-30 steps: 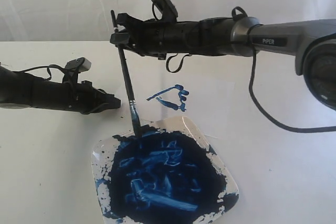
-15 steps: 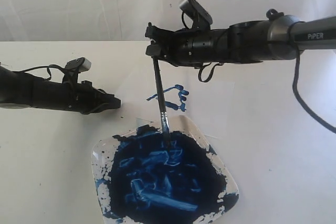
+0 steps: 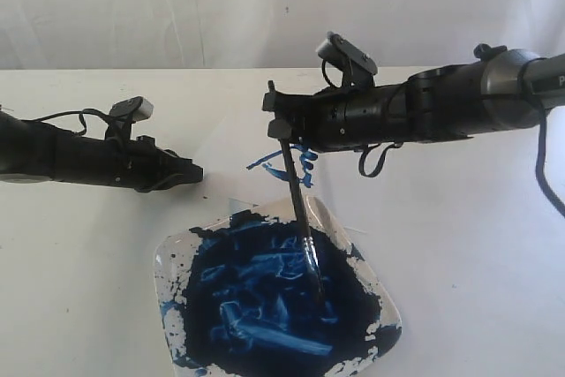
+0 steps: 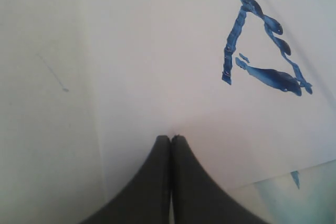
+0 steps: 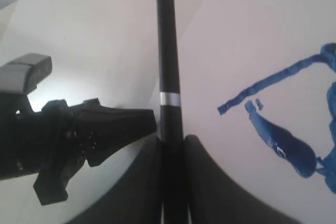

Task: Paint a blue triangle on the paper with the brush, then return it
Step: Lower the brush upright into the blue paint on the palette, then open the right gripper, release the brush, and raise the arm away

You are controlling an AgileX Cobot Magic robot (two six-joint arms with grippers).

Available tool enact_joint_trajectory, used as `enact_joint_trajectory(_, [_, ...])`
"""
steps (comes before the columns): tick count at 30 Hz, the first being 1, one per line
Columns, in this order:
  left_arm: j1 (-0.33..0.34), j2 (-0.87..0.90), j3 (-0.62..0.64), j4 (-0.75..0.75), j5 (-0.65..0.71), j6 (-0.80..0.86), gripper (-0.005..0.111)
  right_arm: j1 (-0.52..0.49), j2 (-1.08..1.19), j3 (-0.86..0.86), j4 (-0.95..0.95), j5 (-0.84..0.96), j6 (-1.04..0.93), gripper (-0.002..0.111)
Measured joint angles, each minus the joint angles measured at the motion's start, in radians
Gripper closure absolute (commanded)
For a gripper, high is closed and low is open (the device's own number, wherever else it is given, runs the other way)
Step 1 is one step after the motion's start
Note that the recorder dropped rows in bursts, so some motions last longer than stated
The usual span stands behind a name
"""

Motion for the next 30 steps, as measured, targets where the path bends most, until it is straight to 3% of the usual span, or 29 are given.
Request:
enact_joint_trajectory(25, [0.000,-0.002,0.000,0.000,-0.004,0.000,0.107,0.000,0.024,0.037,0.001,-0.060,-0.006,0.108])
enact_joint_trajectory(30, [0.000,-0.002,0.000,0.000,-0.004,0.000,0.107,0.000,0.026,0.012,0.001,-0.057,-0.006,0.097])
